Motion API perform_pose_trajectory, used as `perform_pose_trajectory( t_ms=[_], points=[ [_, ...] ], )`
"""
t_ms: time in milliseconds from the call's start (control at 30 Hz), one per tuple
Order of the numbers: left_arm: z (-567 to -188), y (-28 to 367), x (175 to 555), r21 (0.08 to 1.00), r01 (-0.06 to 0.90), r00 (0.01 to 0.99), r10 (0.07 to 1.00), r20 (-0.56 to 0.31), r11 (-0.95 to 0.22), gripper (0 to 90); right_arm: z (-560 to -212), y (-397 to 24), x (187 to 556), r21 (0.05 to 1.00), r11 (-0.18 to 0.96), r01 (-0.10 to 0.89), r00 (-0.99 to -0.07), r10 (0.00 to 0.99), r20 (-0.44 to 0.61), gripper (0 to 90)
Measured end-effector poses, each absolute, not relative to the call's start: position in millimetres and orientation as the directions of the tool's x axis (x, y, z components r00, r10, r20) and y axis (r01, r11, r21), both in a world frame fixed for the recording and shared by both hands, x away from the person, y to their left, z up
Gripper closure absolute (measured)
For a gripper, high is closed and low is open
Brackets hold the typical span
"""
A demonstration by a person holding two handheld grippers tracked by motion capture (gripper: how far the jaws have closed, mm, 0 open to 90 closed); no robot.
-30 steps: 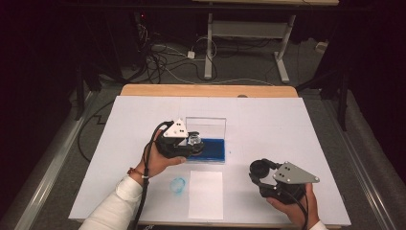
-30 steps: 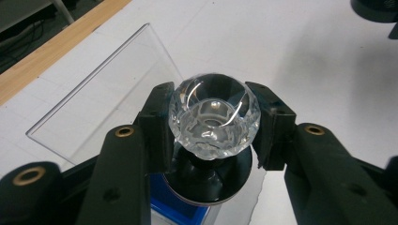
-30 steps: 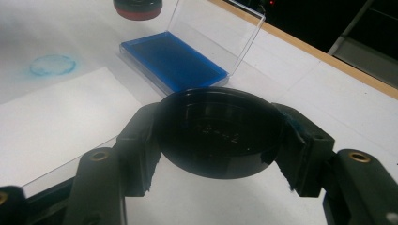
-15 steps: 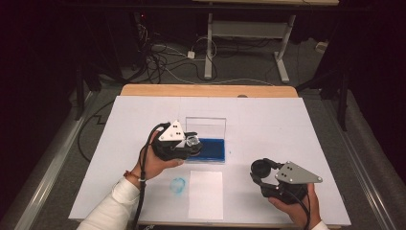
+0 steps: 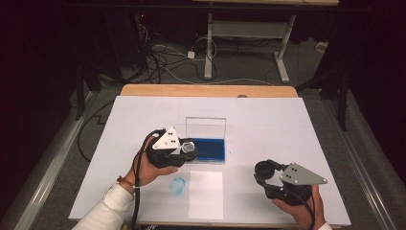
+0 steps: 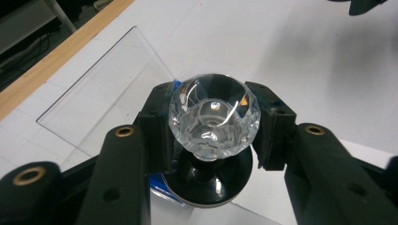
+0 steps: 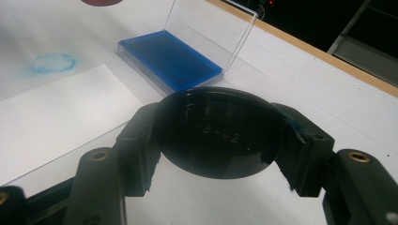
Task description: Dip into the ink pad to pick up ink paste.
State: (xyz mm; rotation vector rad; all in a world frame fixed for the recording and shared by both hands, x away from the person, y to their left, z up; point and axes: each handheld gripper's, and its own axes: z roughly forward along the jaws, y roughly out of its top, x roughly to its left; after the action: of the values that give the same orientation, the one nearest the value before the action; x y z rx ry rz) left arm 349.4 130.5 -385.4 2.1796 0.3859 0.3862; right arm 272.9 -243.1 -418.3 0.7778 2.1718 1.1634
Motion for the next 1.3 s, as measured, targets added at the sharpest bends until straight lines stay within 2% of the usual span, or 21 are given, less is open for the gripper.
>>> perform_pose_trajectory(
  t_ms=[633,1300],
  points=[
    [-384,129,336,0.809,0.12,0.929,0.353,0.113,-0.576,54.2,-418,-247,273,0.859,0.459,0.228,-0.678,0.708,-0.198,38.4],
    [-393,103,321,0.802,0.089,0.959,0.268,0.091,-0.591,54.2,-418,-243,275,0.856,0.464,0.227,-0.691,0.696,-0.194,38.4]
  ],
)
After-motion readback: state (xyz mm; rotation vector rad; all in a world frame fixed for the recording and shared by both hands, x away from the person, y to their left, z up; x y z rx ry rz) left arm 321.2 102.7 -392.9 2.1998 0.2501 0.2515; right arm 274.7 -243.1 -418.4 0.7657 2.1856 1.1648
